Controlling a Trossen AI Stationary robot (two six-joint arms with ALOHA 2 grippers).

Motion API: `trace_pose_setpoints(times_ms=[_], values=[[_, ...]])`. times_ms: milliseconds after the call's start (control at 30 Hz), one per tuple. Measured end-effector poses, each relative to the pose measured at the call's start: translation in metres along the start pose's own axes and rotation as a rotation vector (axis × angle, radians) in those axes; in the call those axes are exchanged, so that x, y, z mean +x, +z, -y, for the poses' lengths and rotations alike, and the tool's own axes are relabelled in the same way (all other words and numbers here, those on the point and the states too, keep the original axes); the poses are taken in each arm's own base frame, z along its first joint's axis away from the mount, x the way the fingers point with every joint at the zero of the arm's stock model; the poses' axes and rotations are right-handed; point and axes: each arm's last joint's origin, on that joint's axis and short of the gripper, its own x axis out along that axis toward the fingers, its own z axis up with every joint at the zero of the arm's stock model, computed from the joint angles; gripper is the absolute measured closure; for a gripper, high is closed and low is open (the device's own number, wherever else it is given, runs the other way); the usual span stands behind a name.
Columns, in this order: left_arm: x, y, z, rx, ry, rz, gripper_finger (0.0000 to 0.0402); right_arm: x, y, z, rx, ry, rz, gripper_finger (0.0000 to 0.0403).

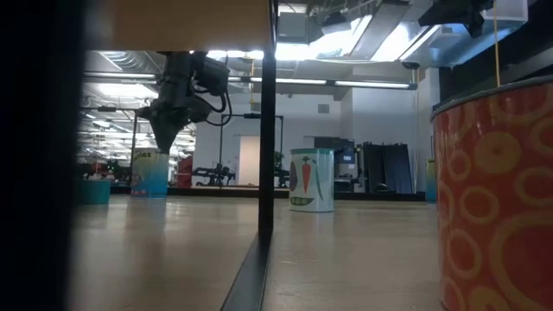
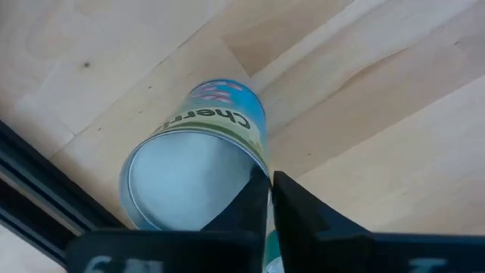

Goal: Pick and place cans onto a shelf
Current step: Put the canned cherries on the shelf

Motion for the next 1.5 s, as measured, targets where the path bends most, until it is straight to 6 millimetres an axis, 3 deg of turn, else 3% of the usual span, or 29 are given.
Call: trace_pose_setpoints(times_ms=[267,667,833,1033,1200,1500], values=[[-0.015,0.002,0.004,0.073,0.029,-0.012,0.0400,0.000,0.000,0.000,-0.001,0.000,0.000,0.0385],[-0.104,-0.004,0.024,0.228,0.083,0.102,0.0401,0.000,0.000,0.000,-0.004,0.000,0.000,0.0385],[-0.139,-0.016,0.043,0.325,0.089,0.199,0.0401,0.000,0.000,0.000,-0.004,0.000,0.000,0.0385],[-0.176,-0.033,0.069,0.457,-0.029,0.335,0.0401,0.000,0.000,0.000,-0.033,0.000,0.000,0.0385],[-0.191,-0.048,0.089,0.437,-0.074,0.388,0.0401,0.000,0.000,0.000,-0.064,0.000,0.000,0.0385],[-0.193,-0.087,0.134,0.549,-0.151,0.373,0.0401,0.000,0.000,0.000,-0.193,0.001,-0.001,0.0385]])
